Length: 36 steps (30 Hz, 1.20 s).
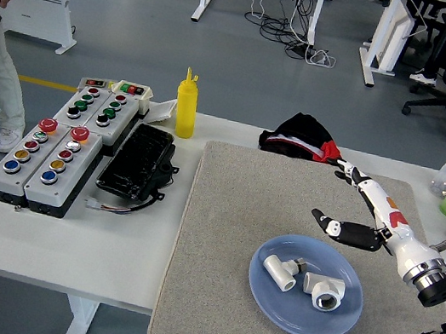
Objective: Pick pipe place plate twice
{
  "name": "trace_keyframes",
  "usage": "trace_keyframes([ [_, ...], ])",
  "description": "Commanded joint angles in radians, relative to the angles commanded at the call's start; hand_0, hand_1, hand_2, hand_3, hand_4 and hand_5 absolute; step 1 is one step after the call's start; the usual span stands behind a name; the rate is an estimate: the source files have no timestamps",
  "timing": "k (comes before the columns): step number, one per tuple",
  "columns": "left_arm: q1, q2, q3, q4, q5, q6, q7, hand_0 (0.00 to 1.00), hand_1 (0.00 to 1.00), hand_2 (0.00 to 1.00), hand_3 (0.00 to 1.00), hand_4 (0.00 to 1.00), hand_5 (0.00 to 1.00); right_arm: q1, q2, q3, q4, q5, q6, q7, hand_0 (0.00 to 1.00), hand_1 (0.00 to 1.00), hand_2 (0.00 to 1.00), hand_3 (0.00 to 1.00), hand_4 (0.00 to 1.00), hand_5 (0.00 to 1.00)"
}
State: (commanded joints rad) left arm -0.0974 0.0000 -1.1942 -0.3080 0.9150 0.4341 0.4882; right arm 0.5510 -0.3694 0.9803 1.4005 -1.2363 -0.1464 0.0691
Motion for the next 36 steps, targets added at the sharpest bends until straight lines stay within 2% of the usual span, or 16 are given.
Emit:
trace_keyframes([
  [3, 0.001, 0.0, 0.003, 0.0, 0.001, -0.001, 0.002, 0.579, 0.617, 0.629, 0.556, 0.375, 0.998, -0.031, 0.006, 0.056, 0.019, 0.124, 0.0, 0.036, 0.941, 0.882, 0.994, 0.936, 0.681, 0.355],
  [4, 0.001, 0.0, 0.002, 0.001, 0.0, 0.0, 0.001, 0.579, 0.616, 0.63, 0.557, 0.376, 0.998, -0.052, 0.012, 0.09, 0.03, 0.169, 0.007, 0.05, 0.899, 0.854, 0.963, 0.913, 0.638, 0.382],
  [5, 0.001, 0.0, 0.0, 0.001, -0.001, 0.001, 0.001, 0.579, 0.616, 0.63, 0.557, 0.376, 0.998, -0.07, 0.019, 0.123, 0.038, 0.215, 0.018, 0.053, 0.899, 0.854, 0.963, 0.913, 0.638, 0.382],
  [9, -0.003, 0.0, -0.002, 0.001, 0.004, 0.001, 0.002, 0.579, 0.616, 0.63, 0.557, 0.376, 0.998, -0.114, 0.054, 0.227, 0.039, 0.373, 0.067, 0.02, 0.899, 0.854, 0.963, 0.913, 0.638, 0.382],
  [10, -0.004, 0.0, -0.001, 0.001, 0.005, 0.001, 0.001, 0.579, 0.615, 0.628, 0.557, 0.376, 0.998, -0.124, 0.063, 0.255, 0.036, 0.419, 0.08, 0.012, 0.867, 0.821, 0.917, 0.874, 0.612, 0.424],
  [13, -0.004, 0.0, -0.002, 0.002, 0.005, 0.001, -0.002, 0.579, 0.615, 0.628, 0.557, 0.376, 0.998, -0.169, 0.094, 0.315, 0.018, 0.542, 0.099, 0.004, 0.867, 0.821, 0.917, 0.874, 0.612, 0.424],
  [24, -0.009, 0.0, -0.02, 0.001, 0.024, 0.0, 0.013, 0.579, 0.614, 0.627, 0.557, 0.376, 0.998, -0.315, 0.141, 0.42, -0.002, 1.01, 0.135, 0.019, 0.847, 0.801, 0.886, 0.871, 0.62, 0.454],
  [26, -0.01, 0.0, -0.02, 0.001, 0.023, 0.0, 0.013, 0.579, 0.614, 0.627, 0.557, 0.376, 0.998, -0.325, 0.142, 0.429, -0.002, 1.062, 0.138, 0.02, 0.847, 0.801, 0.886, 0.871, 0.62, 0.454],
  [29, -0.012, 0.0, -0.02, 0.001, 0.02, -0.001, 0.011, 0.579, 0.615, 0.627, 0.562, 0.373, 0.998, -0.331, 0.14, 0.441, 0.001, 1.07, 0.14, 0.019, 0.86, 0.812, 0.891, 0.867, 0.611, 0.465],
  [36, -0.016, 0.0, -0.012, 0.001, 0.006, -0.012, 0.005, 0.578, 0.617, 0.629, 0.576, 0.373, 0.998, -0.357, 0.126, 0.474, 0.023, 1.133, 0.193, -0.003, 0.868, 0.823, 0.898, 0.867, 0.599, 0.491],
])
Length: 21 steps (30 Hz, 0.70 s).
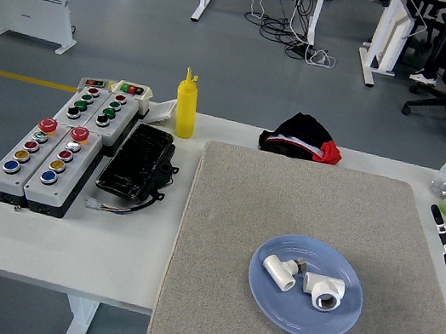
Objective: Pick pipe place plate twice
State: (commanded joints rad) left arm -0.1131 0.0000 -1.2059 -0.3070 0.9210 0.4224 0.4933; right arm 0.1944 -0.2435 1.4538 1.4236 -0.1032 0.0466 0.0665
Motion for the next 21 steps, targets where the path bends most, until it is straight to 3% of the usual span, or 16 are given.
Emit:
trace_keyframes([
  [3, -0.001, 0.0, 0.004, -0.001, -0.006, -0.005, -0.003, 0.578, 0.617, 0.629, 0.576, 0.373, 0.998, -0.01, 0.001, 0.007, -0.002, -0.011, 0.006, -0.008, 0.868, 0.823, 0.898, 0.867, 0.599, 0.491],
  [4, -0.001, 0.0, 0.004, -0.001, -0.006, -0.006, -0.003, 0.578, 0.617, 0.63, 0.588, 0.373, 0.998, -0.011, 0.002, 0.008, -0.003, -0.013, 0.007, -0.01, 0.893, 0.838, 0.915, 0.871, 0.601, 0.551],
  [10, 0.004, 0.0, 0.001, -0.003, -0.017, -0.019, -0.017, 0.578, 0.617, 0.63, 0.588, 0.373, 0.998, -0.023, 0.008, 0.007, -0.007, -0.041, 0.022, -0.047, 0.893, 0.838, 0.915, 0.871, 0.601, 0.551],
  [11, 0.004, 0.0, -0.001, -0.004, -0.018, -0.022, -0.019, 0.578, 0.619, 0.634, 0.6, 0.376, 0.998, -0.024, 0.008, 0.006, -0.007, -0.042, 0.024, -0.051, 0.929, 0.86, 0.943, 0.887, 0.622, 0.629],
  [15, 0.015, 0.0, -0.02, -0.013, -0.066, -0.082, -0.07, 0.578, 0.619, 0.634, 0.6, 0.376, 0.998, -0.024, 0.012, -0.001, -0.011, -0.035, 0.031, -0.055, 0.929, 0.86, 0.943, 0.887, 0.622, 0.629],
  [16, 0.018, 0.0, -0.027, -0.015, -0.071, -0.096, -0.082, 0.589, 0.636, 0.683, 0.692, 0.442, 0.998, -0.025, 0.013, 0.0, -0.014, -0.033, 0.03, -0.054, 0.93, 0.86, 0.944, 0.929, 0.611, 0.63],
  [21, 0.027, 0.0, -0.047, -0.019, -0.07, -0.114, -0.106, 0.589, 0.636, 0.683, 0.692, 0.442, 0.998, -0.035, 0.015, 0.001, -0.019, -0.029, 0.032, -0.054, 0.93, 0.86, 0.944, 0.929, 0.611, 0.63],
])
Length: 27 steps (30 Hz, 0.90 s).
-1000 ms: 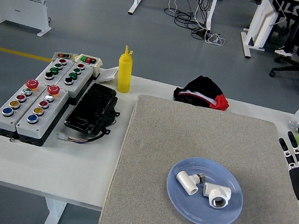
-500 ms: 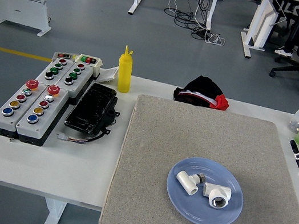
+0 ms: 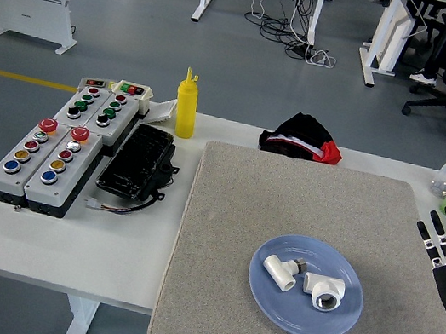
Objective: Pick pipe place plate twice
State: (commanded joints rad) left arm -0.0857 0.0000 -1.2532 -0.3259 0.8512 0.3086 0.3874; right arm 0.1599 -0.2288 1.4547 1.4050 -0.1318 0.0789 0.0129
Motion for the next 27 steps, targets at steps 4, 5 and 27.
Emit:
trace_keyframes([
  [4, 0.001, 0.0, -0.004, 0.0, 0.002, 0.001, -0.01, 0.597, 0.64, 0.688, 0.705, 0.458, 0.998, 0.0, 0.004, 0.0, 0.001, 0.007, 0.001, 0.003, 0.92, 0.857, 0.938, 0.916, 0.601, 0.623],
  [5, 0.001, 0.0, -0.004, 0.001, 0.001, 0.001, -0.012, 0.597, 0.64, 0.688, 0.705, 0.458, 0.998, 0.0, 0.004, 0.0, 0.001, 0.008, 0.001, 0.003, 0.92, 0.857, 0.938, 0.916, 0.601, 0.623],
  [27, -0.011, 0.0, 0.012, 0.007, -0.011, 0.036, -0.027, 0.602, 0.644, 0.674, 0.697, 0.498, 0.998, -0.012, 0.022, 0.012, -0.008, 0.077, -0.008, -0.019, 0.894, 0.827, 0.87, 0.839, 0.614, 0.711],
])
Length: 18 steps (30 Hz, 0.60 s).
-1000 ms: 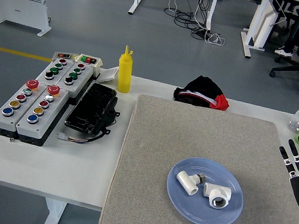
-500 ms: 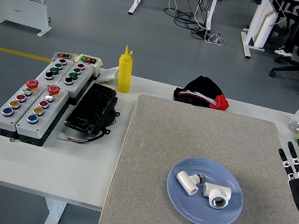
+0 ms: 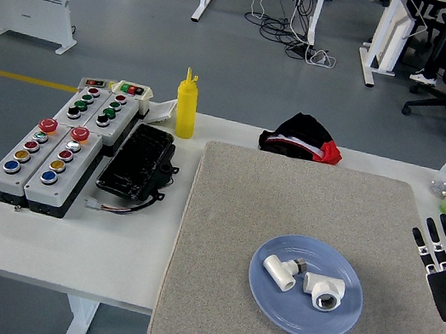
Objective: Pick pipe place plate twice
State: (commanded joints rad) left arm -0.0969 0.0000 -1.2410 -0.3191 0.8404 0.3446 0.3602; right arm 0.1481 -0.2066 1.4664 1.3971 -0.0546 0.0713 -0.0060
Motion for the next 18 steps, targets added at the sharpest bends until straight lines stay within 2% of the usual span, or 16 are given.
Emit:
trace_keyframes([
  [10, -0.004, 0.0, 0.001, 0.001, 0.0, 0.001, 0.0, 0.601, 0.645, 0.674, 0.693, 0.499, 0.998, 0.001, 0.001, 0.013, -0.003, -0.036, -0.001, 0.004, 0.911, 0.842, 0.891, 0.844, 0.615, 0.711],
  [11, -0.005, 0.0, 0.002, 0.001, -0.001, 0.002, 0.0, 0.6, 0.645, 0.672, 0.692, 0.5, 0.998, 0.001, 0.001, 0.015, -0.003, -0.047, 0.001, 0.0, 0.984, 0.893, 0.955, 0.868, 0.619, 0.718],
  [16, -0.007, 0.0, 0.001, 0.001, 0.002, 0.0, 0.004, 0.6, 0.645, 0.672, 0.692, 0.5, 0.998, 0.003, -0.001, 0.022, 0.001, -0.098, 0.004, -0.011, 0.984, 0.893, 0.955, 0.868, 0.619, 0.718],
  [17, -0.007, 0.0, 0.002, 0.001, 0.001, 0.0, 0.003, 0.601, 0.644, 0.671, 0.69, 0.502, 0.998, 0.003, -0.001, 0.023, 0.001, -0.101, 0.003, -0.011, 0.998, 0.93, 0.998, 0.943, 0.66, 0.738],
  [18, -0.008, 0.0, 0.001, 0.001, 0.001, 0.0, 0.003, 0.601, 0.644, 0.671, 0.69, 0.502, 0.998, 0.003, -0.001, 0.024, 0.001, -0.102, 0.003, -0.012, 0.998, 0.93, 0.998, 0.943, 0.66, 0.738],
])
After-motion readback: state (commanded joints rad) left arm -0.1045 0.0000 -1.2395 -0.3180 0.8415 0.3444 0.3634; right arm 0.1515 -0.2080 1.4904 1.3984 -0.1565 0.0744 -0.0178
